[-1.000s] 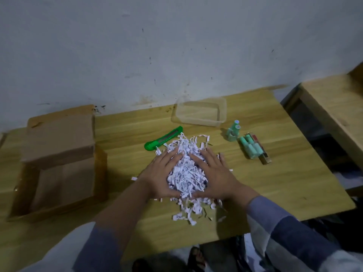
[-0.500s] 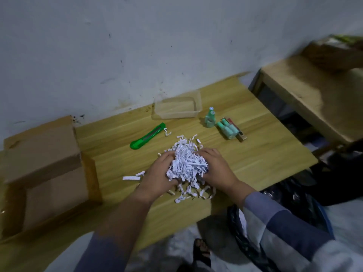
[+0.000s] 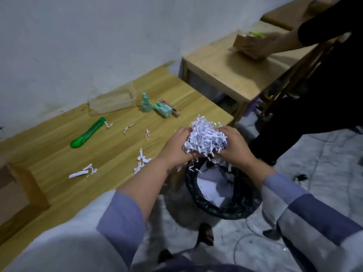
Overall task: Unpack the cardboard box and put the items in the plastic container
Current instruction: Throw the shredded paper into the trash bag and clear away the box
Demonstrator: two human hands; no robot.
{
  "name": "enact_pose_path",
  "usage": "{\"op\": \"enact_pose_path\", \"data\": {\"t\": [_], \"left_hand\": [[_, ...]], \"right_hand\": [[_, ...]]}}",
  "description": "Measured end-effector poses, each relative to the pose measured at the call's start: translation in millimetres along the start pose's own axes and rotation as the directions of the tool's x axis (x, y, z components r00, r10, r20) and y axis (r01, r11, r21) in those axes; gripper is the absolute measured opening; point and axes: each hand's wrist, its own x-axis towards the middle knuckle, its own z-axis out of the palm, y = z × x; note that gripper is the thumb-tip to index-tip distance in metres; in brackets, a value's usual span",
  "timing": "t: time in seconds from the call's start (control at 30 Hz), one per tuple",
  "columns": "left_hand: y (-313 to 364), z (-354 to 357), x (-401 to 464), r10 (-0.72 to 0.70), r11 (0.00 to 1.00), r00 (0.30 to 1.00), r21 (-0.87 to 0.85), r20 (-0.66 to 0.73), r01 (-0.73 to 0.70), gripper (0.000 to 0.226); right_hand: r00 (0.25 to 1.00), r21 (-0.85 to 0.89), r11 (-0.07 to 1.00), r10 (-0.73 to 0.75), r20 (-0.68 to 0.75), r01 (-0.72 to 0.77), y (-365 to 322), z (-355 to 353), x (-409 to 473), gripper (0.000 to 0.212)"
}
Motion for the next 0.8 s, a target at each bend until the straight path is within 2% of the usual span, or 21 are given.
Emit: {"op": "enact_pose_path", "data": {"t": [0.2,0.33,0.5,0.63,0.8], "left_hand": [[19.4,90.8,35.8,-0.032,0.999,0.98,-0.014,0.196,0.035,0.087],[9.0,150.5,55.1,-0.104,0.991,0.96,-0.055,0.259,0.122,0.082],[-60.9,229.6,69.1,-0.319,0.929,0.893,-0.083,0.317,0.362,0.082],[-128.6,286.5,78.1,-0.394,0.912,0.87,0.009,0.297,0.41,0.086],[-192.7,338.6,86.7,-0.468,0.884,0.799,0.202,0.377,0.422,0.098]], "right_hand": [[0.984,0.007,0.984,0.176,0.009,-0.177,80.3,-13.6,-45.6,0.044],[0.953,0.057,0.956,0.282,0.106,-0.289,142.7,8.6,-53.9,0.045],[0.887,0.098,0.906,0.374,0.271,-0.412,225.2,84.6,-58.4,0.057],[0.857,0.171,0.877,0.37,0.358,-0.45,285.3,162.3,-53.1,0.058],[0.776,0.162,0.823,0.419,0.472,-0.544,333.2,232.7,-52.9,0.089]]}}
